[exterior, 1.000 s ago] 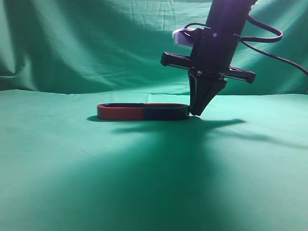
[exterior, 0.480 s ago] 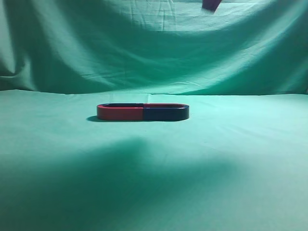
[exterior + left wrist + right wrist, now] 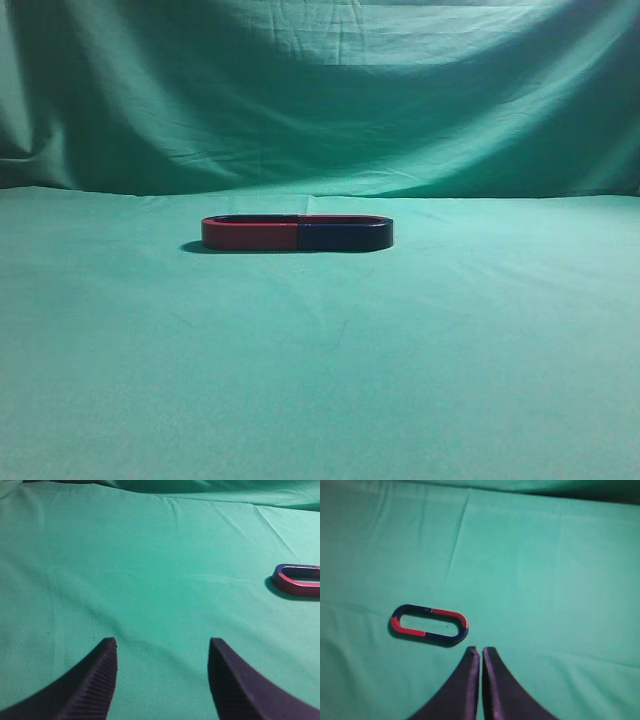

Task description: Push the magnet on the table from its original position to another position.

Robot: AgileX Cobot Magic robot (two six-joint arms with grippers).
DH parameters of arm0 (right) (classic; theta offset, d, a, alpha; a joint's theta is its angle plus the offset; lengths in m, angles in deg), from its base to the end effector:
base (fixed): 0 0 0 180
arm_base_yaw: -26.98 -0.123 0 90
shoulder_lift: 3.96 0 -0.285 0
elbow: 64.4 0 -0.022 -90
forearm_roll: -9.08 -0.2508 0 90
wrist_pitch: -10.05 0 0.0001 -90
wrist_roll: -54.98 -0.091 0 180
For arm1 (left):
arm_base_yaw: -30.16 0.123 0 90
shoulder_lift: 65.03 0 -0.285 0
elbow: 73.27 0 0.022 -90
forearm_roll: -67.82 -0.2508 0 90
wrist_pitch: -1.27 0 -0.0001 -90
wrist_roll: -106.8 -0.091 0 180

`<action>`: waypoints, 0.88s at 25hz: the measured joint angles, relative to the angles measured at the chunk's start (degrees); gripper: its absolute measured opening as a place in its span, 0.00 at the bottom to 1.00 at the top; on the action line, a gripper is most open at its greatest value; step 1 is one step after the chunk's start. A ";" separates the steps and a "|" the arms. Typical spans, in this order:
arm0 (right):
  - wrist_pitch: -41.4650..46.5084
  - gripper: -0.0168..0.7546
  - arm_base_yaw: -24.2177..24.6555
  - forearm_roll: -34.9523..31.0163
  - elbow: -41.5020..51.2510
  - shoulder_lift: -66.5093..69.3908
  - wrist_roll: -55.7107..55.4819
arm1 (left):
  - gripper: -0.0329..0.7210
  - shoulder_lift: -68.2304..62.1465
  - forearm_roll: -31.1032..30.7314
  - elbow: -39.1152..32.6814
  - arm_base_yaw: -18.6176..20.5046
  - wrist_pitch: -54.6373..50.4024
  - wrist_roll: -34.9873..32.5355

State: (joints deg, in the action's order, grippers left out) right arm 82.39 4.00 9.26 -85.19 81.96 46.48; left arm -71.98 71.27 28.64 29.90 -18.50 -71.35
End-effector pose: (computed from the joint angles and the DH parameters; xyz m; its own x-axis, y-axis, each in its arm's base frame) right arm 0.2390 0.1010 0.4656 -0.7281 -0.1493 -0.6690 -0.2847 0.9537 0.0971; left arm 0.0530 -0.0021 0.1778 -0.2562 -0.0877 -0.9626 0.0015 0.9958 -0.0911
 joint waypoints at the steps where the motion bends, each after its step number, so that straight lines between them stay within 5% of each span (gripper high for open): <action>1: 0.13 0.02 0.00 0.09 0.00 -2.22 -0.09 | 0.54 0.00 0.00 0.00 0.00 0.00 0.00; 22: -7.39 0.02 0.00 0.58 40.85 -50.76 0.67 | 0.54 0.00 0.00 0.00 0.00 0.00 0.00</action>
State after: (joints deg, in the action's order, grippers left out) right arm 74.99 4.00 9.84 -44.34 31.20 47.14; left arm -71.98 71.27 28.64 29.90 -18.50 -71.35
